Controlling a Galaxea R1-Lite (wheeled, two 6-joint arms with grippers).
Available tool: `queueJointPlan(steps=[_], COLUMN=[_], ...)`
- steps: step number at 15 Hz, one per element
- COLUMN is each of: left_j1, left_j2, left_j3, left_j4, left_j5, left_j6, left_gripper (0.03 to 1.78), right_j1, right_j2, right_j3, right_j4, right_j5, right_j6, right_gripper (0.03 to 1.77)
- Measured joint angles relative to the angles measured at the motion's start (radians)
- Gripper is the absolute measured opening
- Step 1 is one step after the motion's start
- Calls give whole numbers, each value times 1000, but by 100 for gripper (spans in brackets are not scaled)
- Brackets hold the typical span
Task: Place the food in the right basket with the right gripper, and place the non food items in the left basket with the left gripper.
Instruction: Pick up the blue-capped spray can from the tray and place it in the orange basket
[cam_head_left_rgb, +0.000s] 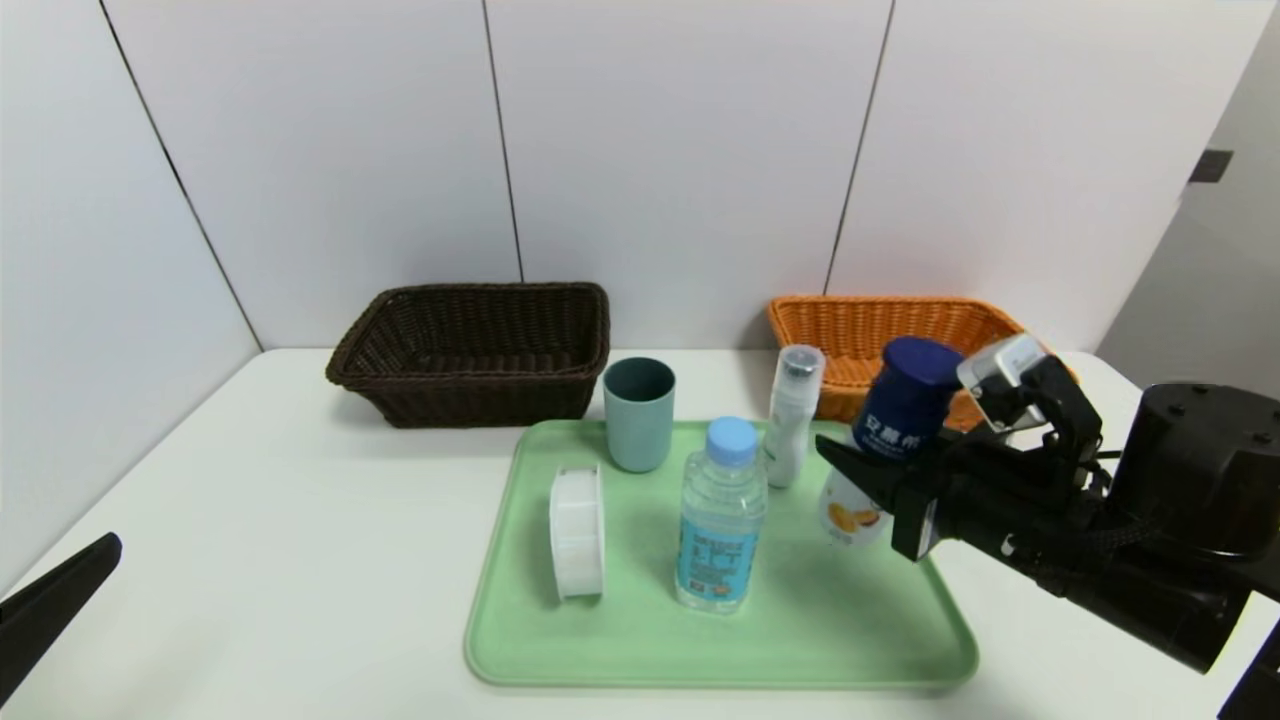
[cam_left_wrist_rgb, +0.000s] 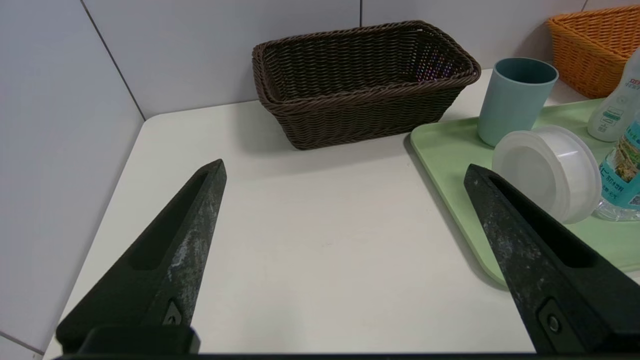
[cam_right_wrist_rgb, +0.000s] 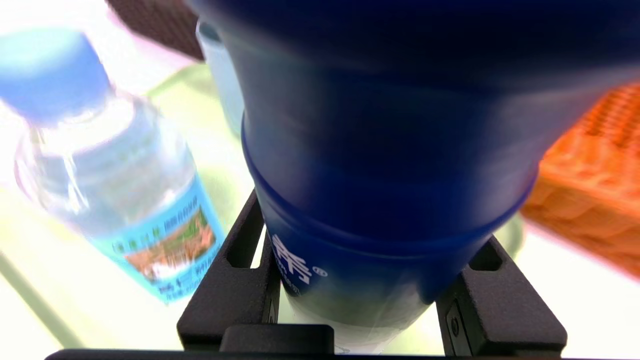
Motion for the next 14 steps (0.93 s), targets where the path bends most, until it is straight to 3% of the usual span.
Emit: queueJointPlan(steps=[4, 8, 14], left_j1=[-1, -1, 0], left_j2=[0, -2, -4], left_j3=[3, 11, 22], left_j4=[0, 0, 0], left_j5=[0, 0, 1], left_j6=[-1, -3, -4], left_gripper=[169, 169, 169], right_j1=[-58, -220, -404], right_j2=[-90, -79, 66], right_j3=[-216, -473, -673], right_j4=[235, 402, 460], right_j5=[-1, 28, 49], right_j6=[2, 2, 0], right_gripper=[82, 82, 82])
